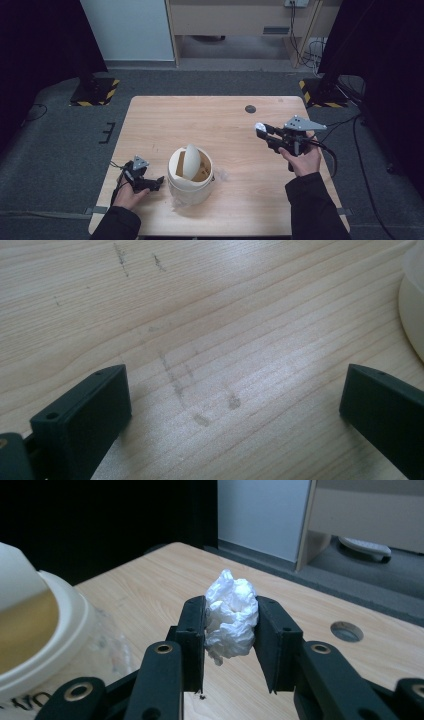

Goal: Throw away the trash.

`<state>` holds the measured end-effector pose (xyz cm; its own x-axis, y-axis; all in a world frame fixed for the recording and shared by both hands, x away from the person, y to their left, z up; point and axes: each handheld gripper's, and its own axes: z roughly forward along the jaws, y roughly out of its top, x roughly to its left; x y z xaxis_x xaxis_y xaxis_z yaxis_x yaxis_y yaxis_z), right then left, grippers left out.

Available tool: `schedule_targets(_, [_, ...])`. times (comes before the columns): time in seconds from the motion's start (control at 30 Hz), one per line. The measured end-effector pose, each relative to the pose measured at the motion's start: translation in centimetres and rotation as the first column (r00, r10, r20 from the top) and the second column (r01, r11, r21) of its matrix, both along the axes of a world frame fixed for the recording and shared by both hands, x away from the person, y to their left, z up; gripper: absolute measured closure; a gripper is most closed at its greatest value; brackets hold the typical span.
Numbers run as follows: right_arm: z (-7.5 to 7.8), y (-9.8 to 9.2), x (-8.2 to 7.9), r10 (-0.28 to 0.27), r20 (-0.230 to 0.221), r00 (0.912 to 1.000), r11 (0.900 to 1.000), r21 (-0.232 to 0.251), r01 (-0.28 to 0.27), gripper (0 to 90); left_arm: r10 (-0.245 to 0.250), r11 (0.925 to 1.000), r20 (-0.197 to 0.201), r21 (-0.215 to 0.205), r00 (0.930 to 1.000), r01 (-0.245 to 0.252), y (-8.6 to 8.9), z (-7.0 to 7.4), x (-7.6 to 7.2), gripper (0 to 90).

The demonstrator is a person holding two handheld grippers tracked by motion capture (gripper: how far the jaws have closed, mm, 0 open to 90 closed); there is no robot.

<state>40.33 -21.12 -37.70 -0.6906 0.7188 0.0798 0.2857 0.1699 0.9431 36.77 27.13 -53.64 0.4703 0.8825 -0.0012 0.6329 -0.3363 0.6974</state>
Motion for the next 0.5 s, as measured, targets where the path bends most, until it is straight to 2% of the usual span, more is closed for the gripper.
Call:
schedule_targets(0.27, [1.5, 0.9, -1.0, 0.044, 0.040, 0.9982, 0.999, 0.016, -0.044, 66.3, 0.002, 1.0000, 0.000, 0.000, 1.0000, -0.002, 0.0, 0.0, 0.0, 0.0])
schedule_targets(0.5, [3.0, 2.0, -2.1, 0.094, 0.074, 0.9928, 0.994, 0.041, -0.097, 66.2, 0.002, 1.0000, 0.000, 0.000, 1.0000, -0.002, 0.0, 0.0, 0.0, 0.0])
